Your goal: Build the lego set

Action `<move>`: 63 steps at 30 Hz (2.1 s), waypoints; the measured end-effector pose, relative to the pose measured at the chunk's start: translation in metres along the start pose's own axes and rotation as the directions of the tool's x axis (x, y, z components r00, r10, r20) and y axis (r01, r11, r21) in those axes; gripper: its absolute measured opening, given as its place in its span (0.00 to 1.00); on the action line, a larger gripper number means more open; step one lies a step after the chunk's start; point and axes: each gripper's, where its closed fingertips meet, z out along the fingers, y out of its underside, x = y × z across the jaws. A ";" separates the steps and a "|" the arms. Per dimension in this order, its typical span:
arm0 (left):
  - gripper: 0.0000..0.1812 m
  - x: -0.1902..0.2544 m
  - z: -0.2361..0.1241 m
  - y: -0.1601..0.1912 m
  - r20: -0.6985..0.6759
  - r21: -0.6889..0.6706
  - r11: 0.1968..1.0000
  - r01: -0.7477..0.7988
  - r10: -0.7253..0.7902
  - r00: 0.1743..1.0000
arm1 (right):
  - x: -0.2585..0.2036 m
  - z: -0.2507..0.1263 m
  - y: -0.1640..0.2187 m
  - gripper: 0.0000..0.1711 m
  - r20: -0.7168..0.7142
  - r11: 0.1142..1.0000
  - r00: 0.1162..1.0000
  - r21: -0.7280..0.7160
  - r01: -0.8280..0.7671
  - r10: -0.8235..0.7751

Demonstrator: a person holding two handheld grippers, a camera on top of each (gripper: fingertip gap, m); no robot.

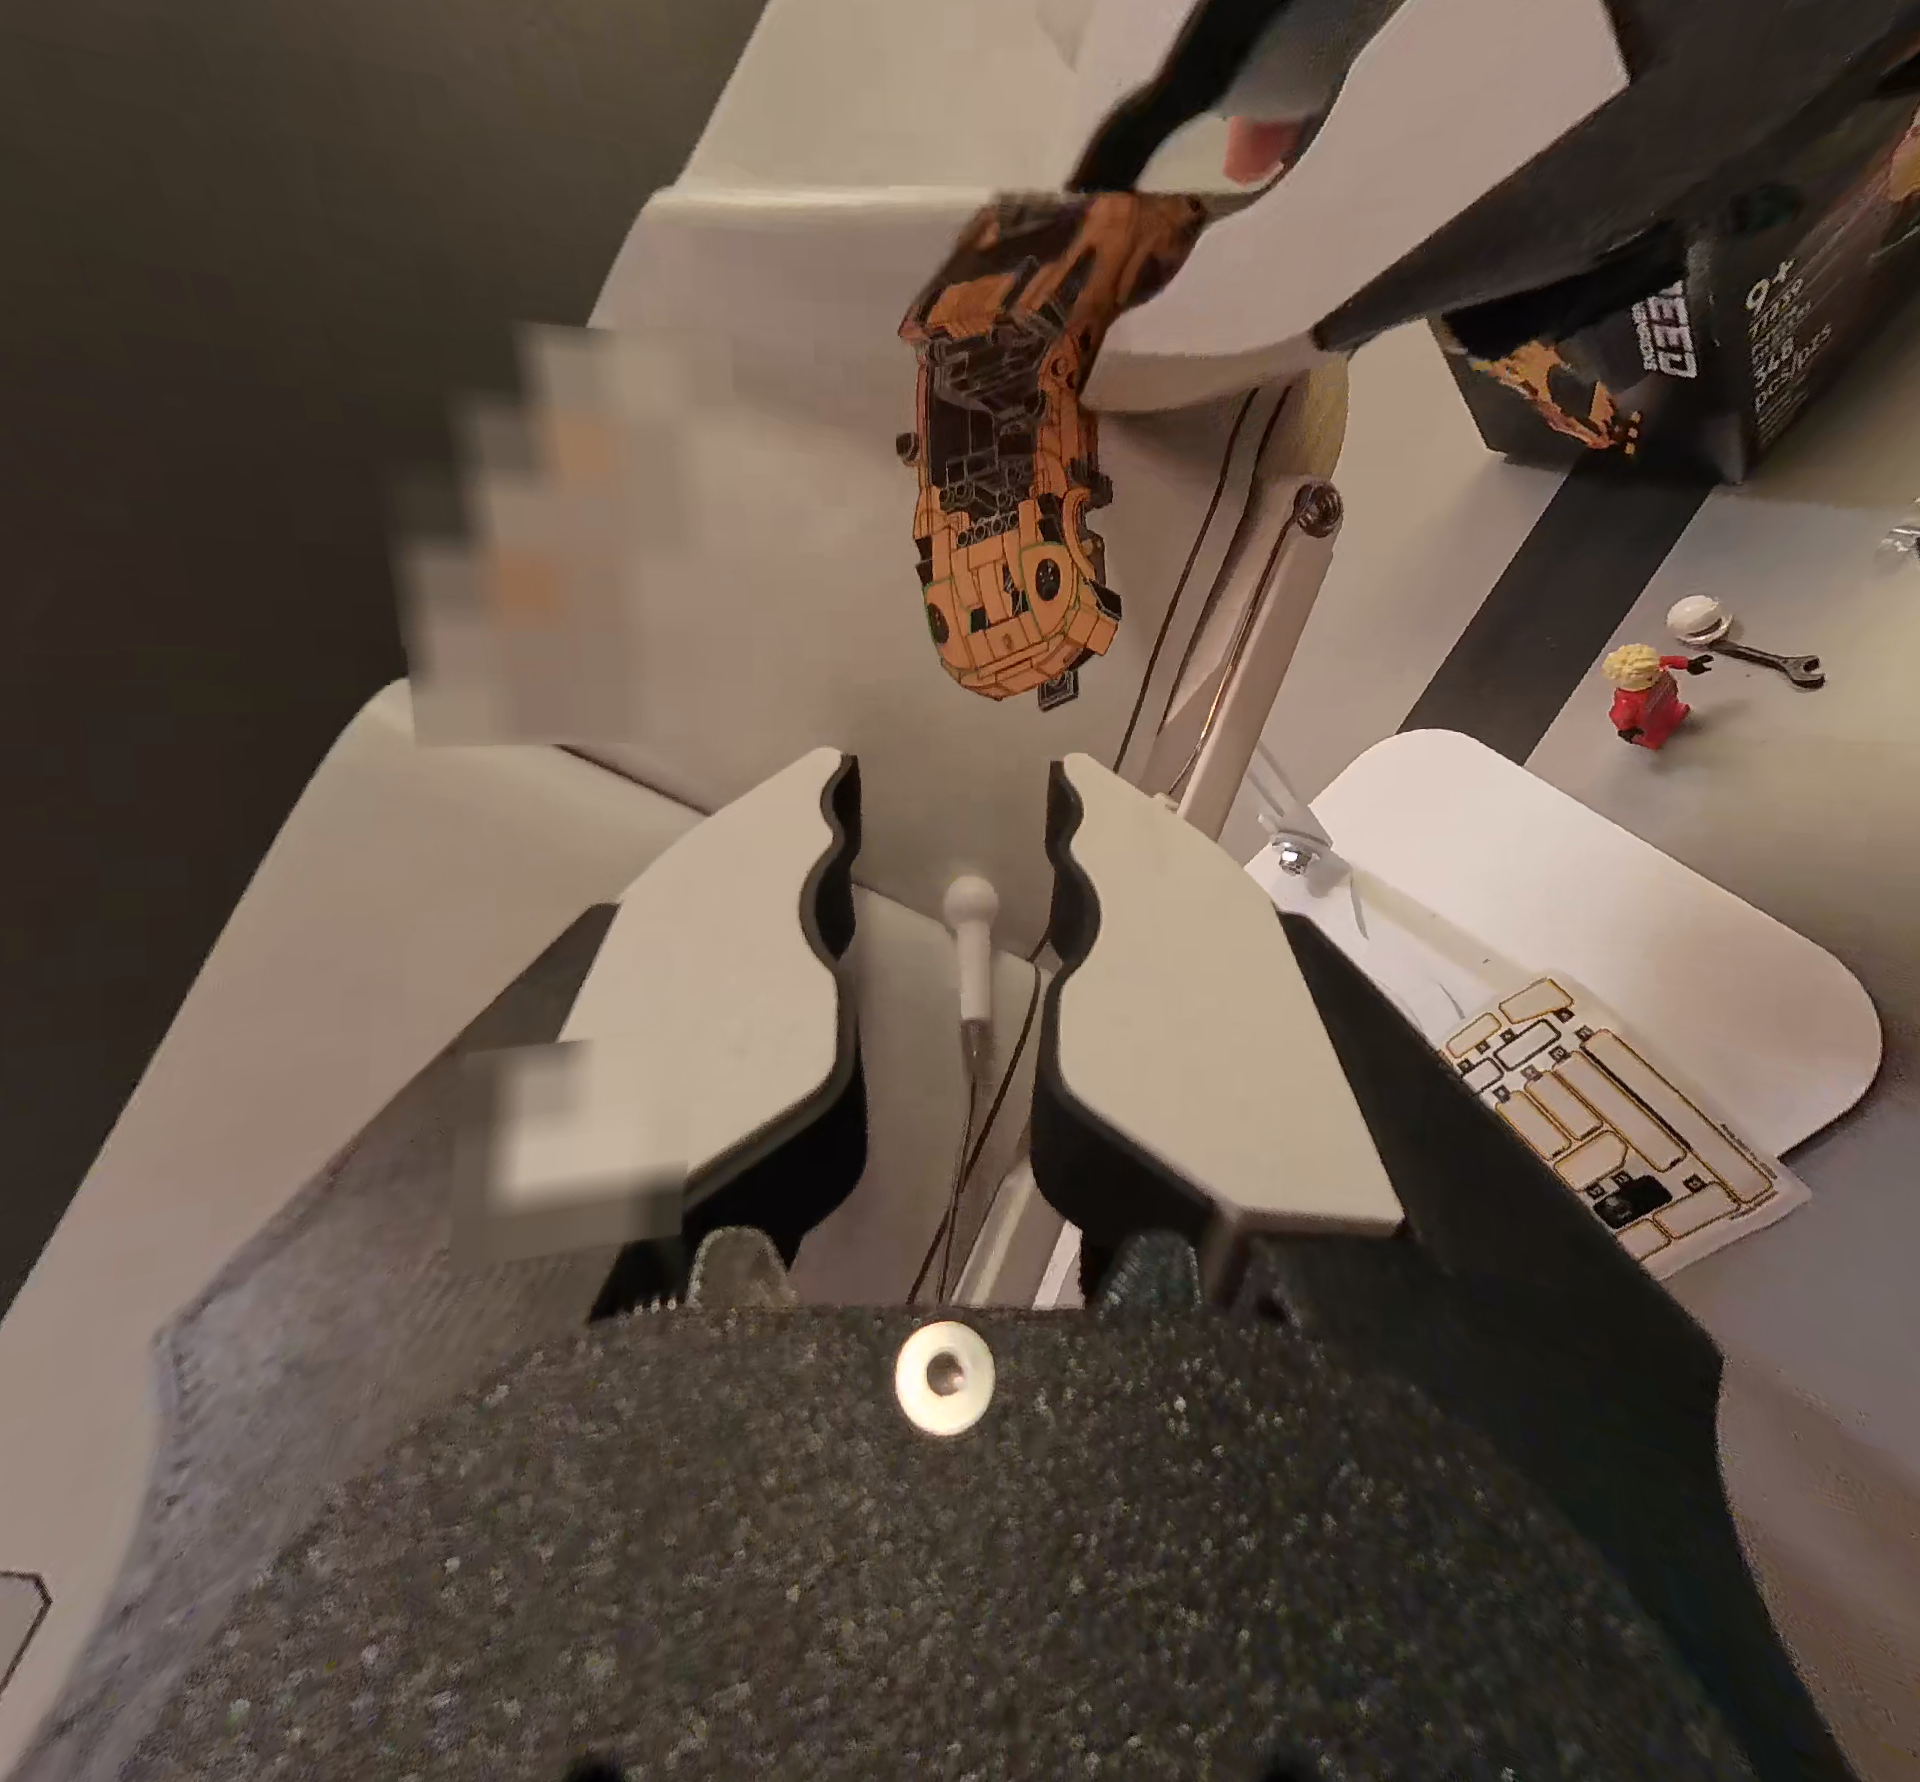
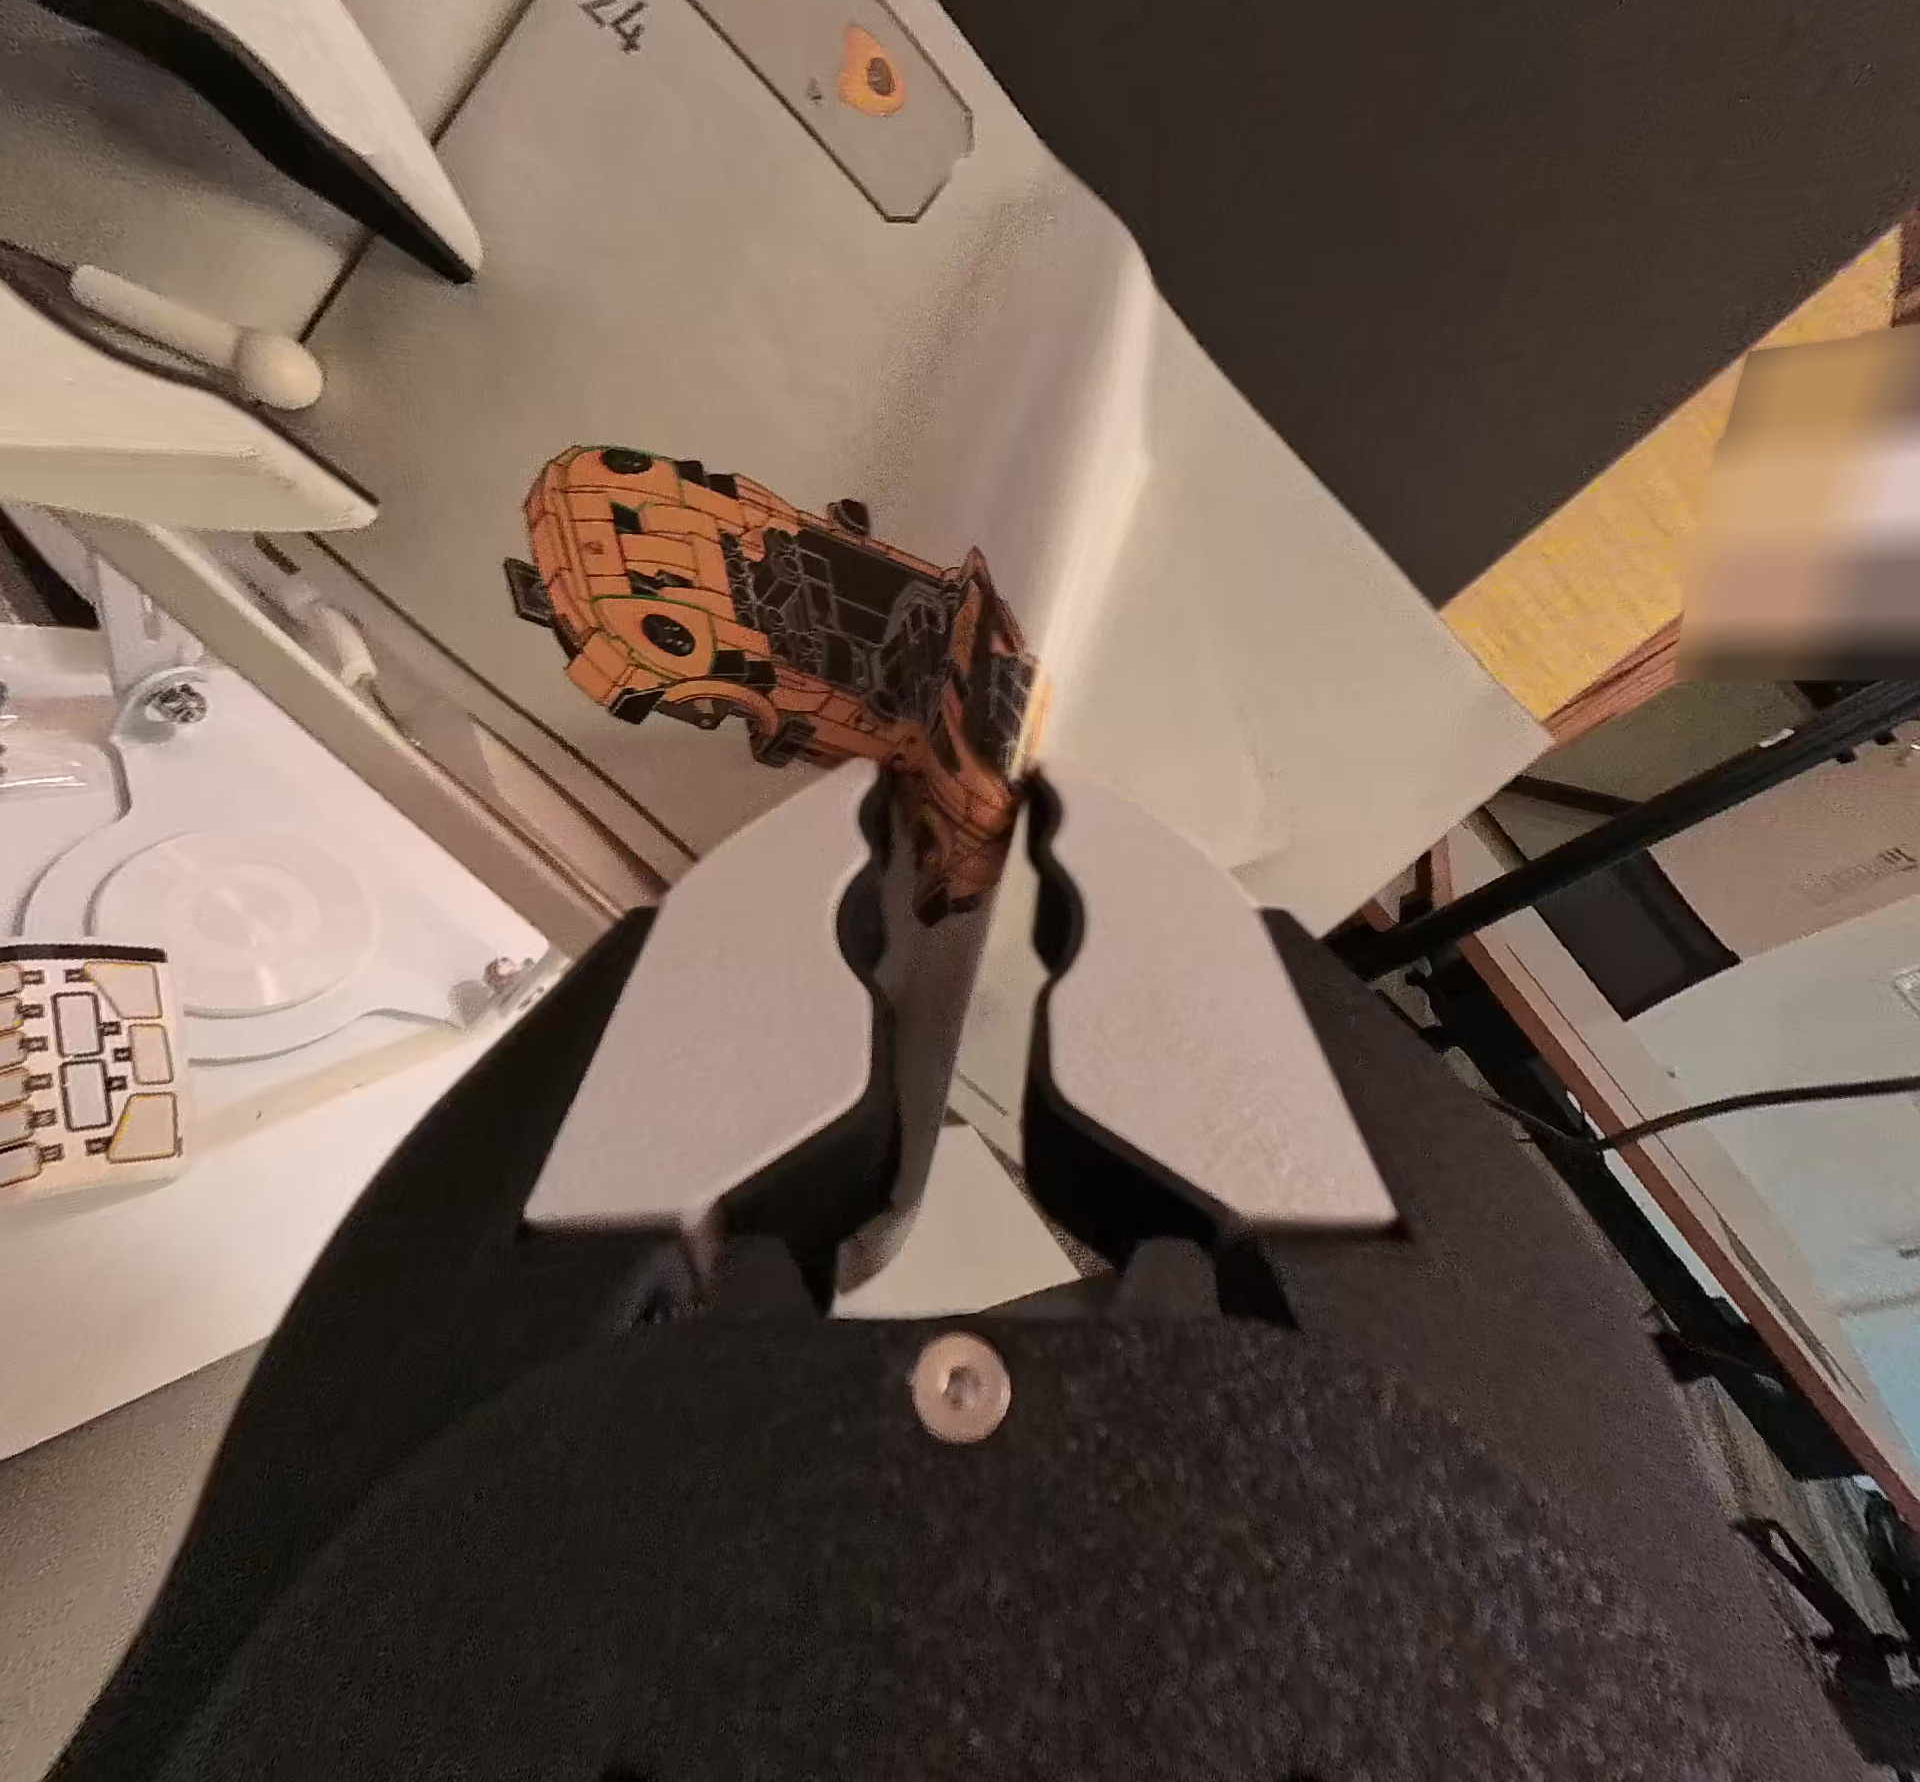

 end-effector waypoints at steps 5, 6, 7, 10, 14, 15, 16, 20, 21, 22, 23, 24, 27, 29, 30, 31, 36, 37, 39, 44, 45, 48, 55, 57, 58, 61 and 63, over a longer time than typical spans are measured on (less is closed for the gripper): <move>0.18 0.002 -0.003 -0.002 -0.024 0.015 1.000 0.022 -0.022 0.999 | -0.005 -0.009 -0.005 0.04 -0.024 0.999 0.999 0.016 0.038 -0.038; 0.20 0.004 -0.006 -0.003 -0.045 0.021 0.999 0.048 -0.047 0.998 | -0.005 -0.013 -0.007 0.04 -0.038 0.998 0.998 0.021 0.051 -0.050; 0.22 0.007 -0.009 -0.005 -0.081 0.036 0.994 0.099 -0.095 0.992 | -0.005 -0.018 -0.010 0.05 -0.058 0.998 0.996 0.030 0.064 -0.062; 0.25 0.015 -0.029 -0.027 -0.272 0.124 0.935 0.331 -0.289 0.918 | -0.010 -0.038 -0.021 0.05 -0.149 0.987 0.978 0.054 0.153 -0.143; 0.24 0.012 -0.057 -0.061 -0.503 0.126 0.753 0.646 -0.513 0.696 | -0.033 -0.062 -0.041 0.05 -0.260 0.935 0.908 0.050 0.352 -0.328; 0.24 0.012 -0.057 -0.063 -0.520 0.096 0.722 0.685 -0.551 0.653 | -0.042 -0.067 -0.047 0.05 -0.265 0.918 0.892 0.053 0.394 -0.367; 0.24 0.011 -0.055 -0.063 -0.519 0.073 0.702 0.708 -0.580 0.628 | -0.051 -0.070 -0.054 0.05 -0.261 0.903 0.881 0.069 0.424 -0.394; 0.09 0.008 -0.054 -0.059 -0.541 0.045 0.636 0.771 -0.633 0.554 | -0.076 -0.083 -0.074 0.08 -0.244 0.863 0.856 0.111 0.492 -0.456; 0.07 0.007 -0.056 -0.057 -0.544 0.044 0.627 0.778 -0.638 0.545 | -0.080 -0.088 -0.077 0.13 -0.227 0.871 0.869 0.125 0.474 -0.440; 0.05 0.004 -0.057 -0.054 -0.542 0.047 0.622 0.782 -0.641 0.543 | -0.080 -0.095 -0.079 0.18 -0.205 0.893 0.895 0.139 0.428 -0.396; 0.02 0.002 -0.059 -0.052 -0.542 0.051 0.616 0.786 -0.644 0.540 | -0.075 -0.104 -0.082 0.23 -0.190 0.920 0.926 0.158 0.358 -0.327; 0.02 -0.001 -0.060 -0.049 -0.540 0.051 0.614 0.788 -0.647 0.539 | -0.068 -0.114 -0.085 0.25 -0.177 0.944 0.954 0.186 0.273 -0.241; 0.00 -0.003 -0.062 -0.045 -0.536 0.048 0.629 0.776 -0.640 0.551 | -0.056 -0.121 -0.074 0.39 0.021 0.985 0.999 0.167 -0.037 0.034; 0.00 -0.003 -0.063 -0.050 -0.547 0.055 0.621 0.782 -0.637 0.544 | -0.072 -0.111 -0.062 0.43 0.225 0.974 0.955 0.074 -0.214 0.193; 0.00 -0.002 -0.063 -0.052 -0.549 0.058 0.620 0.783 -0.635 0.543 | -0.080 -0.107 -0.060 0.43 0.297 0.957 0.917 0.035 -0.288 0.265; 0.00 -0.002 -0.063 -0.054 -0.547 0.063 0.625 0.778 -0.631 0.551 | -0.084 -0.100 -0.055 0.42 0.321 0.938 0.887 -0.011 -0.346 0.331; 0.06 -0.005 -0.067 -0.048 -0.524 0.086 0.672 0.735 -0.597 0.607 | -0.082 -0.096 -0.058 0.00 0.470 0.816 0.713 -0.030 -0.577 0.521; 0.12 -0.007 -0.071 -0.044 -0.527 0.082 0.691 0.719 -0.582 0.619 | -0.080 -0.100 -0.060 0.00 0.491 0.800 0.688 -0.029 -0.600 0.534; 0.16 -0.013 -0.070 -0.018 -0.449 0.021 0.783 0.622 -0.548 0.706 | -0.074 -0.106 -0.061 0.00 0.502 0.787 0.677 -0.014 -0.616 0.539; 0.14 0.005 -0.043 0.042 -0.263 -0.221 0.947 0.231 -0.286 0.921 | -0.069 -0.114 -0.070 0.00 0.538 0.788 0.667 0.008 -0.616 0.515; 0.12 0.003 -0.037 0.049 -0.216 -0.250 0.956 0.152 -0.208 0.954 | -0.071 -0.115 -0.074 0.00 0.544 0.792 0.670 0.016 -0.611 0.505; 0.06 0.003 -0.030 0.057 -0.176 -0.316 0.949 -0.016 -0.043 0.983 | -0.077 -0.118 -0.083 0.00 0.558 0.810 0.683 0.031 -0.585 0.471; 0.00 -0.008 -0.039 0.057 -0.144 -0.126 0.963 0.237 -0.254 0.956 | -0.100 -0.118 -0.109 0.00 0.605 0.851 0.693 0.048 -0.523 0.392; 0.00 -0.023 -0.048 0.061 -0.167 -0.045 0.888 0.457 -0.458 0.873 | -0.112 -0.115 -0.119 0.00 0.622 0.867 0.695 0.052 -0.496 0.360; 0.00 -0.030 -0.054 0.065 -0.194 -0.003 0.821 0.571 -0.561 0.805 | -0.118 -0.112 -0.125 0.00 0.630 0.876 0.697 0.055 -0.480 0.342; 0.01 -0.038 -0.070 0.081 -0.339 0.092 0.514 0.853 -0.789 0.512 | -0.139 -0.097 -0.141 0.00 0.639 0.911 0.717 0.060 -0.409 0.279; 0.01 -0.037 -0.078 0.092 -0.434 0.106 0.300 0.948 -0.844 0.316 | -0.155 -0.083 -0.153 0.00 0.645 0.930 0.723 0.052 -0.363 0.246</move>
